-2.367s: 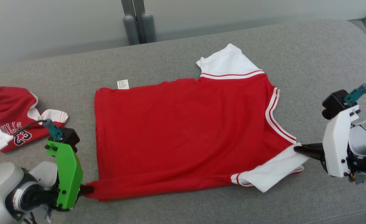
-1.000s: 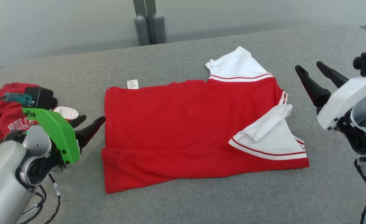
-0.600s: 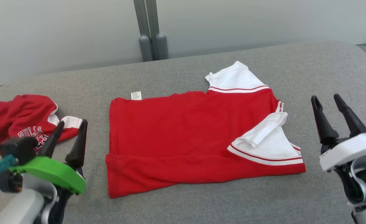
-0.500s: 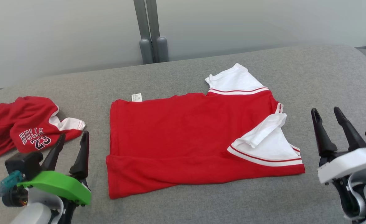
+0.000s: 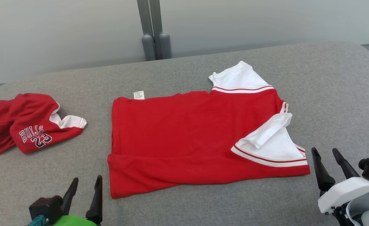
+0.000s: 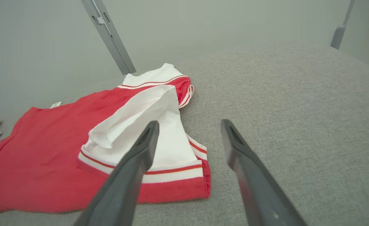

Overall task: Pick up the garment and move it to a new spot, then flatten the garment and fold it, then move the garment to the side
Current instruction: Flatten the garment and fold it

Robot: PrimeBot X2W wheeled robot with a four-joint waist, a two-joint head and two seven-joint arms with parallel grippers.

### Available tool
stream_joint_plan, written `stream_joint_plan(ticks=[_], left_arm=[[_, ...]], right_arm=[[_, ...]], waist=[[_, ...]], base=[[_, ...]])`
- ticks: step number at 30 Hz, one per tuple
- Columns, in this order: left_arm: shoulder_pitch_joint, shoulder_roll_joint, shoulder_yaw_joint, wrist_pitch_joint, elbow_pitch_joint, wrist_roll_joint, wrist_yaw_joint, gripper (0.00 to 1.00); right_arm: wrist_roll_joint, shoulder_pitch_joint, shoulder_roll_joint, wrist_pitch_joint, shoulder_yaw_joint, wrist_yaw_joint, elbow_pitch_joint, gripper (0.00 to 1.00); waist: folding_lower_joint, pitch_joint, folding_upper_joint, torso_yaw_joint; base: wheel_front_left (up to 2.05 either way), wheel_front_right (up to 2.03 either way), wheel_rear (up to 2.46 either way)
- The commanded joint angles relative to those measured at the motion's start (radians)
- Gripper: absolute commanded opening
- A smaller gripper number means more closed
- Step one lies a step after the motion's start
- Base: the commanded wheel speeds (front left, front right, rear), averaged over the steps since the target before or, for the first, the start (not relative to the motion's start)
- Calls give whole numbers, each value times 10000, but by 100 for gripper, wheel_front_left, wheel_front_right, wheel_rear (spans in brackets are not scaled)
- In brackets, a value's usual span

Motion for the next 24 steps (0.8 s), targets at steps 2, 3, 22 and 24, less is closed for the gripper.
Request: stream_joint_plan(ticks=[2, 3, 22, 24], left_arm=[[-178, 86, -240, 583, 238, -72, -156, 100], [-328, 62, -287, 798, 324, -144, -180, 100], [-1948, -374, -1425, 3572, 2011, -704, -976, 100], [-2014, -466, -1470, 3606, 2075, -770, -1057, 100]], right_arm=[[123, -401, -38, 282, 9, 5, 544, 100], [179, -550, 17, 454, 27, 5, 823, 100], [1741, -2552, -134, 2188, 1670, 6, 4050, 100], [1872, -2614, -157, 2056, 1833, 6, 4145, 42]], waist=[[0, 105, 0, 10], [0, 158, 0, 1], [0, 1066, 0, 194], [0, 1037, 0, 178]], base=[[0, 0, 0], [0, 0, 0], [0, 0, 0], [0, 0, 0]])
